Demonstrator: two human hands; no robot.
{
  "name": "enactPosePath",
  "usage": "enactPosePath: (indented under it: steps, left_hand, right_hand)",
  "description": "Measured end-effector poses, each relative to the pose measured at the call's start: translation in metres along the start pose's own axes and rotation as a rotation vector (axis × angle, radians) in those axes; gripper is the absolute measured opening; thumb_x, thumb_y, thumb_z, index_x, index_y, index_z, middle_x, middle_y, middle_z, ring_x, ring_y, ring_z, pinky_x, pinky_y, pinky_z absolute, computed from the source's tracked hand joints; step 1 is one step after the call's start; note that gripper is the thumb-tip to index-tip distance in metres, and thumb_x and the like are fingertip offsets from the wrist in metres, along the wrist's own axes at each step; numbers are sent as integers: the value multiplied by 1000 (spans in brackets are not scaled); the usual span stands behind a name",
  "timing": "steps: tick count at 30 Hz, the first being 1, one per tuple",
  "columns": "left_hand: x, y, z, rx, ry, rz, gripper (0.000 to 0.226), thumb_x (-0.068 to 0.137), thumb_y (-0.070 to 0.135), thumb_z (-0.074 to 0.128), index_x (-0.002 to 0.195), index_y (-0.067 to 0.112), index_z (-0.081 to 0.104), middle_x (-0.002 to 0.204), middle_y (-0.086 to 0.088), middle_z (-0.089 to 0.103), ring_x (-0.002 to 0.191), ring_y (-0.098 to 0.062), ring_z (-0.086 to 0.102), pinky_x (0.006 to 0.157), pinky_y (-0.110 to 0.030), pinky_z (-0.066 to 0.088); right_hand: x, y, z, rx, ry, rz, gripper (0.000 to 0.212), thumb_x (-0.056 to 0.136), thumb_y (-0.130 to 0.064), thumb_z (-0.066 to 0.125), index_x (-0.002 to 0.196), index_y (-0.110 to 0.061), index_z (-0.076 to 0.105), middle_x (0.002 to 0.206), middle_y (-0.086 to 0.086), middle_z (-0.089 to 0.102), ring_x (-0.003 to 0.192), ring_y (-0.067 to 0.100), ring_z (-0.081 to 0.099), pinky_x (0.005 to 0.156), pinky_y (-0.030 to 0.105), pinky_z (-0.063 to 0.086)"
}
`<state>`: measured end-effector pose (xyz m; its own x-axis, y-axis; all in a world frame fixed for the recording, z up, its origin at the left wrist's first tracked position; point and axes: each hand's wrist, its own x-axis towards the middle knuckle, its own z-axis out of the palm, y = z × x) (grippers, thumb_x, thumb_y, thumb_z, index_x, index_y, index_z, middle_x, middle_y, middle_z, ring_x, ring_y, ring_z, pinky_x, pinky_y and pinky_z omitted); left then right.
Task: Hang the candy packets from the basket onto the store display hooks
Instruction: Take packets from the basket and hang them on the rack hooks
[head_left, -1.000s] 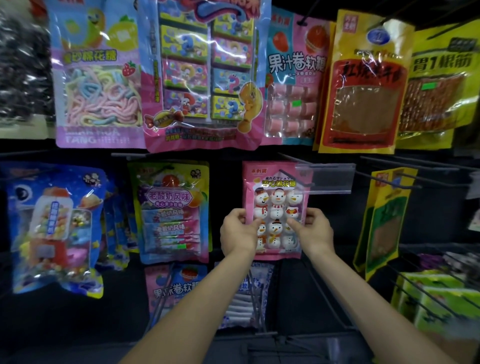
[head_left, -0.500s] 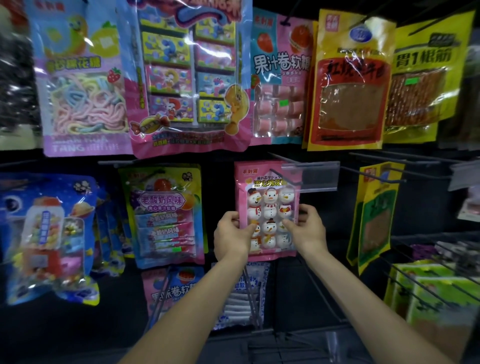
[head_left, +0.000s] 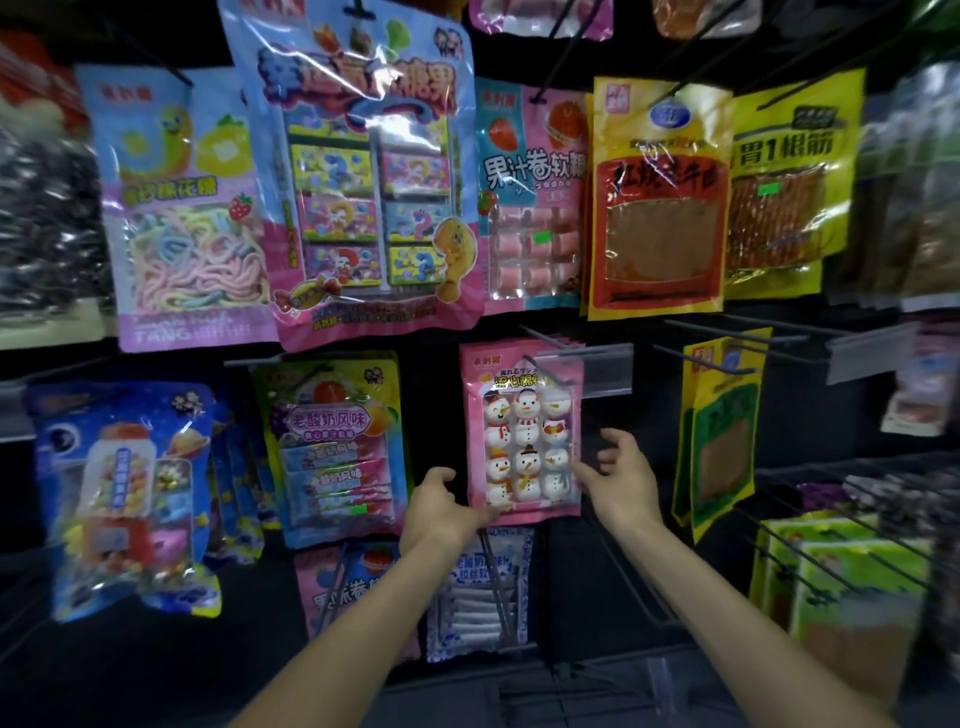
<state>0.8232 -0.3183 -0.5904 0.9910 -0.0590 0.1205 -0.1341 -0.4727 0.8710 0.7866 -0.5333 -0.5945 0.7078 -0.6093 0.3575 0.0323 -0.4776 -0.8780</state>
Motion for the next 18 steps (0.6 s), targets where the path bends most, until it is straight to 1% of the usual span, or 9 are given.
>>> enactPosePath:
  steps: [2,4,5,7,10,12,14,16,18]
  left_hand:
    - [-14,-5,-9,54,-33,35,87,79,33,91,151,17,44,141,-9,57,110,-22,61,91,-35,55]
    - [-32,-10,-19,129,-49,88,81,85,34,87,152,19,43,140,-8,57,112,-21,61,90,-33,53]
    - [-42,-12,-24,181,-56,120,79,86,37,85,152,21,43,140,-7,56,115,-21,60,93,-36,54]
    - [-62,-15,-34,323,-73,206,76,89,46,79,152,26,43,142,-2,53,121,-20,59,97,-39,55]
    - [-92,-19,-48,493,-89,338,69,94,54,69,153,30,42,146,3,49,123,-17,59,94,-39,57]
    - [-113,-23,-56,599,-84,425,68,96,57,63,155,31,40,147,6,47,128,-17,56,95,-37,55]
    - [-135,-32,-62,703,-93,506,68,97,58,59,156,31,39,148,6,46,130,-19,53,98,-37,52]
    - [-158,-46,-68,764,-94,576,68,95,60,55,154,30,43,146,5,48,128,-23,55,96,-41,53]
    - [-184,-64,-73,778,-105,614,72,90,66,47,151,28,48,146,3,51,128,-26,57,96,-45,55]
  right_hand:
    - [-14,-2,-11,-57,-27,-23,68,92,-24,79,151,-17,46,131,8,56,105,15,56,83,27,46]
    - [-33,-8,-22,-112,-77,-46,68,93,-22,79,152,-17,45,135,9,54,104,14,55,85,26,46]
    - [-43,-10,-27,-145,-103,-72,69,93,-23,79,152,-17,44,138,9,53,107,14,55,88,27,48]
    - [-65,-16,-38,-224,-157,-145,70,93,-26,79,153,-21,43,142,6,50,119,16,56,95,25,46]
    - [-103,-26,-56,-314,-279,-258,76,93,-33,78,157,-28,37,149,-3,43,133,14,51,98,21,42]
    - [-130,-30,-66,-379,-356,-311,82,93,-40,76,161,-30,30,155,-7,35,139,13,46,106,25,43]
    - [-157,-32,-74,-432,-436,-364,87,93,-48,74,163,-32,26,160,-10,29,145,14,40,114,31,41]
    - [-185,-28,-80,-475,-526,-381,89,91,-56,73,163,-35,24,166,-9,21,151,16,31,120,35,35]
    - [-215,-20,-84,-512,-614,-389,91,90,-61,70,163,-38,22,169,-8,14,155,18,24,123,35,30]
